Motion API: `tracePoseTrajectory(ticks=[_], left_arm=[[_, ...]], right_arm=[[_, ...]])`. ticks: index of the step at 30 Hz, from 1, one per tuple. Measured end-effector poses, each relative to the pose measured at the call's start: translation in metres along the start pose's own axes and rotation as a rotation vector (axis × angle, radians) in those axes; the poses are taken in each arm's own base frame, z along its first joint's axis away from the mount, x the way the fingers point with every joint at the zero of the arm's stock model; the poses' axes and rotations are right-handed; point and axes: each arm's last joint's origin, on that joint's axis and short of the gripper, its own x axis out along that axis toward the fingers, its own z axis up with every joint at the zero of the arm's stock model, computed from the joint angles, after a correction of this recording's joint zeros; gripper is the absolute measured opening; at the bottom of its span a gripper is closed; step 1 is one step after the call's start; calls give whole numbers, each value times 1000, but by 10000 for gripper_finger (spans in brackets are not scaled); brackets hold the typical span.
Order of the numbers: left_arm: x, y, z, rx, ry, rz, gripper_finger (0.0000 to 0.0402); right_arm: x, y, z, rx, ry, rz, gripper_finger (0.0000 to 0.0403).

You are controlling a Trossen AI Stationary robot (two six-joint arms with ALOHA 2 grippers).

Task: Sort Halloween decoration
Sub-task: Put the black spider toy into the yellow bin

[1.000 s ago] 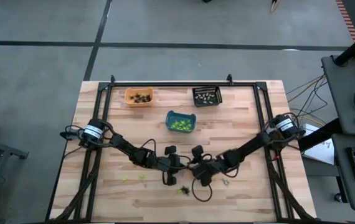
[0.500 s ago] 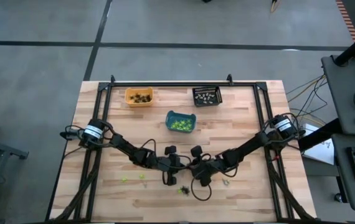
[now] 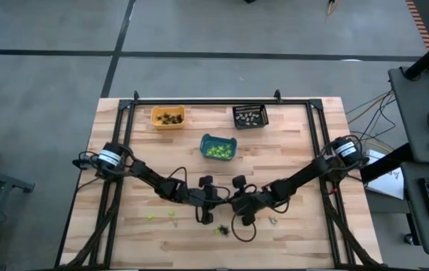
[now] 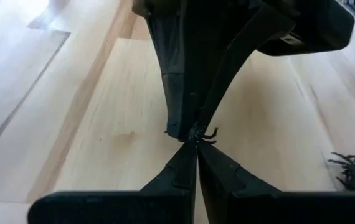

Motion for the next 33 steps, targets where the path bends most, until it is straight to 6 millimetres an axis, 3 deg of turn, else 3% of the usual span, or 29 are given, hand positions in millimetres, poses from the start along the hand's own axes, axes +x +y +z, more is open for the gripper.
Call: tracePoseTrajectory(ticks=[9, 24, 29, 33], left_arm=[[-31, 2, 15, 17, -41, 37, 0], [-121, 13, 51, -14, -264, -5, 0], [-149, 20, 54, -42, -337, 6, 0], [-171, 27, 57, -83, -416, 62, 0]], right_arm=[[-11, -7, 8, 162, -26, -9, 9], [-25, -47, 27, 421, -131, -73, 9], [-23, -69, 40, 471, -174, -116, 9], [-22, -99, 54, 490, -221, -178, 9]])
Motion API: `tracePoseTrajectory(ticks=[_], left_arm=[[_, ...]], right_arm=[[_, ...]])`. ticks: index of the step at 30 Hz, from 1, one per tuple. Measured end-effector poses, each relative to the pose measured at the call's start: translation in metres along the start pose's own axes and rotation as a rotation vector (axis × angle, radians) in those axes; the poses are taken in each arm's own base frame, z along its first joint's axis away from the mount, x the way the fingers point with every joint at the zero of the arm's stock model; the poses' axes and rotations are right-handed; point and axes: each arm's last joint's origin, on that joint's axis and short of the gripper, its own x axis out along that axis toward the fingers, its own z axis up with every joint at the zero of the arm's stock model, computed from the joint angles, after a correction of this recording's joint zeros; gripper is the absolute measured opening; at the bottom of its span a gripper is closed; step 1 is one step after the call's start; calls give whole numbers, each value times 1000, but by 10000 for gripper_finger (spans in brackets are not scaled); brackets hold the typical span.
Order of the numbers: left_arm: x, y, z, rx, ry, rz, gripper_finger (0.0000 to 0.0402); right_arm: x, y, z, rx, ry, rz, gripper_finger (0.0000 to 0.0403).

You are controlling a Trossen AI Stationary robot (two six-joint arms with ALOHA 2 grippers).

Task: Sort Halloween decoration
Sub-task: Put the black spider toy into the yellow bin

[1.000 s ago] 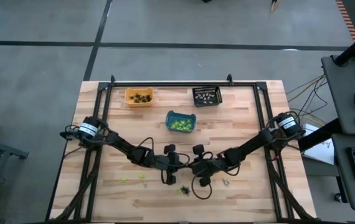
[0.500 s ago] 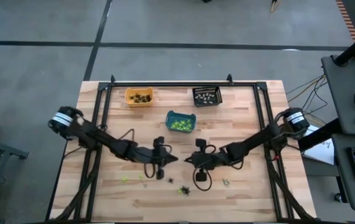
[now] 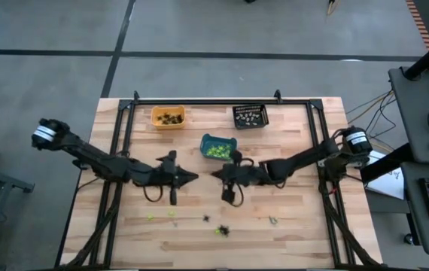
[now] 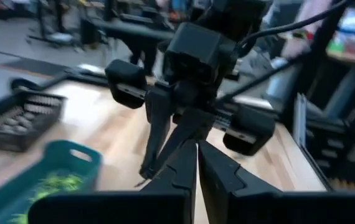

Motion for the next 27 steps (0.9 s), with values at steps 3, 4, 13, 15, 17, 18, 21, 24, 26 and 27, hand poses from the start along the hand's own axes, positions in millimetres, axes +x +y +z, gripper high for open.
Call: tracePoseTrajectory(ticks=[3, 4, 13, 15, 17, 18, 21, 24, 26, 27], left_arm=[[-13, 6, 8, -14, -58, 35, 0], [-18, 8, 11, -15, -77, 47, 0], [-53, 21, 30, -35, -221, 40, 0], [-60, 24, 31, -29, -234, 38, 0], [-65, 26, 34, -36, -257, 34, 0], [-68, 28, 33, -27, -256, 34, 0], [-74, 30, 35, -25, -264, 33, 0], [-78, 32, 36, -20, -263, 34, 0], [-80, 33, 35, -6, -254, 37, 0], [-81, 34, 36, -8, -259, 37, 0]], right_arm=[[7, -20, 19, -19, -36, -25, 9], [10, -28, 25, -18, -50, -24, 9], [52, -104, 61, 26, -109, -55, 9], [65, -120, 69, 43, -140, -79, 9], [79, -136, 71, 52, -134, -113, 9], [87, -144, 73, 54, -147, -129, 9], [112, -167, 73, 60, -141, -173, 9], [138, -187, 72, 81, -151, -176, 9], [155, -198, 72, 111, -171, -159, 9], [163, -203, 69, 130, -158, -158, 9]])
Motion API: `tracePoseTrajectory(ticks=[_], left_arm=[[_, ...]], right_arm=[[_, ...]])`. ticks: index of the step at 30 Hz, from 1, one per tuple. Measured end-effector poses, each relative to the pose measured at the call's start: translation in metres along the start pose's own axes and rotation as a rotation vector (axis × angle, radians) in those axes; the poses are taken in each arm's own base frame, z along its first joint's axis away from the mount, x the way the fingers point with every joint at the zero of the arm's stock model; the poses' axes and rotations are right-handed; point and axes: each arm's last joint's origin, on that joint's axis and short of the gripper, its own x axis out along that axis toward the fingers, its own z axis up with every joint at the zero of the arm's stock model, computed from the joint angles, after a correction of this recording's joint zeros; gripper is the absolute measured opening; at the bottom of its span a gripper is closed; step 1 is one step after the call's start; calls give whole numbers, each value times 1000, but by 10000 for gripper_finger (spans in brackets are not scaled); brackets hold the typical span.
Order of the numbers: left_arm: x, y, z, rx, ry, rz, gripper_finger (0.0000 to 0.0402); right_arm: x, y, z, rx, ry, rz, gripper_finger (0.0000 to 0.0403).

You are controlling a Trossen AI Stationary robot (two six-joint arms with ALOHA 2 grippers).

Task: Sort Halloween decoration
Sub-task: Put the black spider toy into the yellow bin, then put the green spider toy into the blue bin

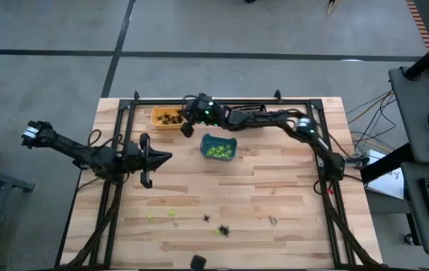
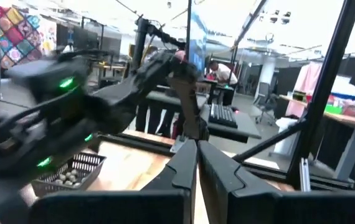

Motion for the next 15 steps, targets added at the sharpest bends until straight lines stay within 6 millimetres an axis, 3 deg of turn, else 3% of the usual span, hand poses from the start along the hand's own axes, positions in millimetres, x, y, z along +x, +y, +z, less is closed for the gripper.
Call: tracePoseTrajectory(ticks=[6, 10, 15], left_arm=[[-2, 1, 0, 15, 12, 1, 0], [-2, 2, -2, 23, 30, 3, 0], [-2, 2, -6, -23, 65, 9, 0]], right_arm=[[39, -13, -10, 80, 89, -6, 19], [50, -14, -15, 100, 148, -10, 54], [50, -14, -13, 99, 191, -13, 105]])
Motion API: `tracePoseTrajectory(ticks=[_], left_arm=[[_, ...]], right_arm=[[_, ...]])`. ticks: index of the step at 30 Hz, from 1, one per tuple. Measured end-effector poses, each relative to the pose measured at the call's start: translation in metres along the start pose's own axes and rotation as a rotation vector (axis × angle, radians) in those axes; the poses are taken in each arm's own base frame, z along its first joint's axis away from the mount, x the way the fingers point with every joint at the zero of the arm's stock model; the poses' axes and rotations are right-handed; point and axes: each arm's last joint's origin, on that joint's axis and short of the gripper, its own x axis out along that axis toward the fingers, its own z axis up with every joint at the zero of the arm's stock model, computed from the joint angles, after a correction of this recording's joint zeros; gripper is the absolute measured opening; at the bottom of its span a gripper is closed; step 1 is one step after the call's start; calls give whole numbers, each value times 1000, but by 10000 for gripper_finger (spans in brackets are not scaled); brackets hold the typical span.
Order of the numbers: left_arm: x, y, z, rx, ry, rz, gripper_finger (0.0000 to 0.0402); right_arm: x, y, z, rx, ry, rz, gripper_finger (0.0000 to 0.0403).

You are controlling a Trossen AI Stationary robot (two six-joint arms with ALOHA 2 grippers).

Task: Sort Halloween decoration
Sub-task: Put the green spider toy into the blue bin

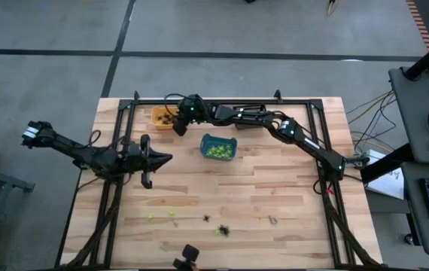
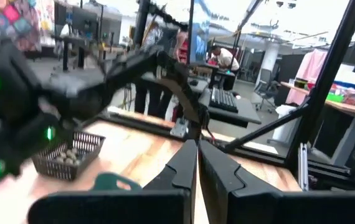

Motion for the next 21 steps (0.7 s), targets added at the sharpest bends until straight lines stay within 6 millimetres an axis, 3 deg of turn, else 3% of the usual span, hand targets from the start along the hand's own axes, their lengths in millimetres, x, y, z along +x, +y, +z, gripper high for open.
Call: tracePoseTrajectory(ticks=[4, 10, 15, 21], left_arm=[[0, 0, -6, -76, 55, 7, 0], [2, -7, -28, -199, 240, -27, 0], [6, -23, -53, -261, 382, -35, 0], [8, -50, -72, -269, 526, -69, 0]], right_arm=[[-19, 1, 12, -33, 83, -8, 133], [-71, 11, 31, -113, 317, -9, 145], [-123, 37, 46, -173, 429, 21, 131], [-184, 77, 50, -228, 430, 96, 114]])
